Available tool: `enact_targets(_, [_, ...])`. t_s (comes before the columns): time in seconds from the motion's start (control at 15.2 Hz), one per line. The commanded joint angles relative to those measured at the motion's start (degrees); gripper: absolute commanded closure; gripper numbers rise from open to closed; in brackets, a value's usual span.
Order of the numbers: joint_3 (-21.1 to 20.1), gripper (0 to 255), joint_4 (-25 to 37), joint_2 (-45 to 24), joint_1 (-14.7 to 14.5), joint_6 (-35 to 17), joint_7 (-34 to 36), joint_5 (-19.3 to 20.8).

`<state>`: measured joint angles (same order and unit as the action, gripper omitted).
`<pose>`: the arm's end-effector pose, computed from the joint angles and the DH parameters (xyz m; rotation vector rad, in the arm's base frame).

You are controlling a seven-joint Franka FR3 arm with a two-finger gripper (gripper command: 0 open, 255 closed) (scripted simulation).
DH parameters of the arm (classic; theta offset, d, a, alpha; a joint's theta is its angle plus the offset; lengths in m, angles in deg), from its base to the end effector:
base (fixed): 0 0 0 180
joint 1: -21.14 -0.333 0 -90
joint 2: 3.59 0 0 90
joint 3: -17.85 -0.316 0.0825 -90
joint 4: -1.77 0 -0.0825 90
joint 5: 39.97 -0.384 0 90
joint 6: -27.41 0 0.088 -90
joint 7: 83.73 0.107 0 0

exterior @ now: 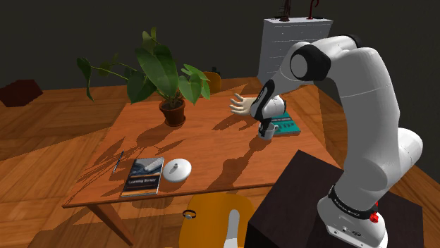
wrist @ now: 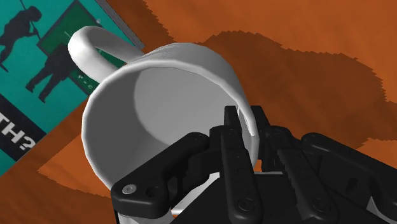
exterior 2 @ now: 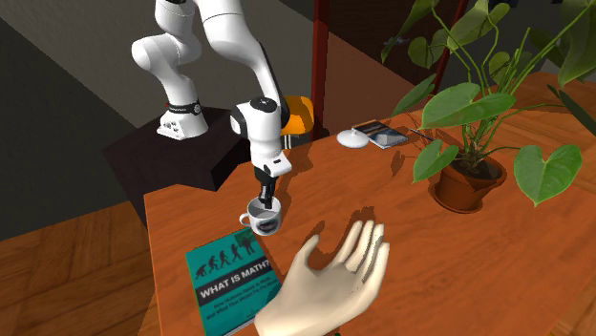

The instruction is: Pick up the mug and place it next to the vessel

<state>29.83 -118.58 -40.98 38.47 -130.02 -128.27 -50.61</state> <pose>0.4908 -0.2890 0.1108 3.0808 0.2117 -0.0289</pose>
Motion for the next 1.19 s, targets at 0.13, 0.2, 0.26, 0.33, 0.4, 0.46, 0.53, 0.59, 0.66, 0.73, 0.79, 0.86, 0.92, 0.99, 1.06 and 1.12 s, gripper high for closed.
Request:
enact_targets(0.13, [0.0,255,0.0,0.0,0.0,-0.01,0.0,0.0])
enact_targets(0.2, [0.23,255,-0.28,0.74,-0.19,0.47,0.09,0.17])
enact_targets(0.26, [0.47,255,-0.53,1.48,-0.38,0.96,0.2,0.35])
enact_targets(0.33, [0.71,255,-0.79,2.22,-0.57,1.45,0.31,0.53])
enact_targets(0.4, [0.96,255,-1.02,2.95,-0.76,1.95,0.42,0.72])
enact_targets(0.46, [1.2,255,-1.25,3.68,-0.96,2.46,0.53,0.92])
enact_targets(0.53, [1.44,255,-1.46,4.41,-1.15,2.97,0.65,1.13])
enact_targets(0.59, [1.68,255,-1.67,5.13,-1.34,3.5,0.78,1.34])
enact_targets(0.66, [1.92,255,-1.85,5.85,-1.53,4.02,0.9,1.56])
enact_targets(0.73, [2.16,255,-2.03,6.56,-1.72,4.56,1.04,1.79])
enact_targets(0.79, [2.4,255,-2.2,7.27,-1.9,5.1,1.17,2.02])
enact_targets(0.86, [2.63,255,-2.35,7.97,-2.09,5.65,1.31,2.26])
enact_targets(0.92, [2.87,255,-2.49,8.67,-2.27,6.2,1.45,2.5])
enact_targets(0.99, [3.09,255,-2.61,9.36,-2.45,6.77,1.6,2.75])
enact_targets(1.06, [3.32,255,-2.73,10.05,-2.62,7.33,1.75,3.0])
enact_targets(1.12, [3.54,255,-2.83,10.73,-2.79,7.91,1.9,3.26])
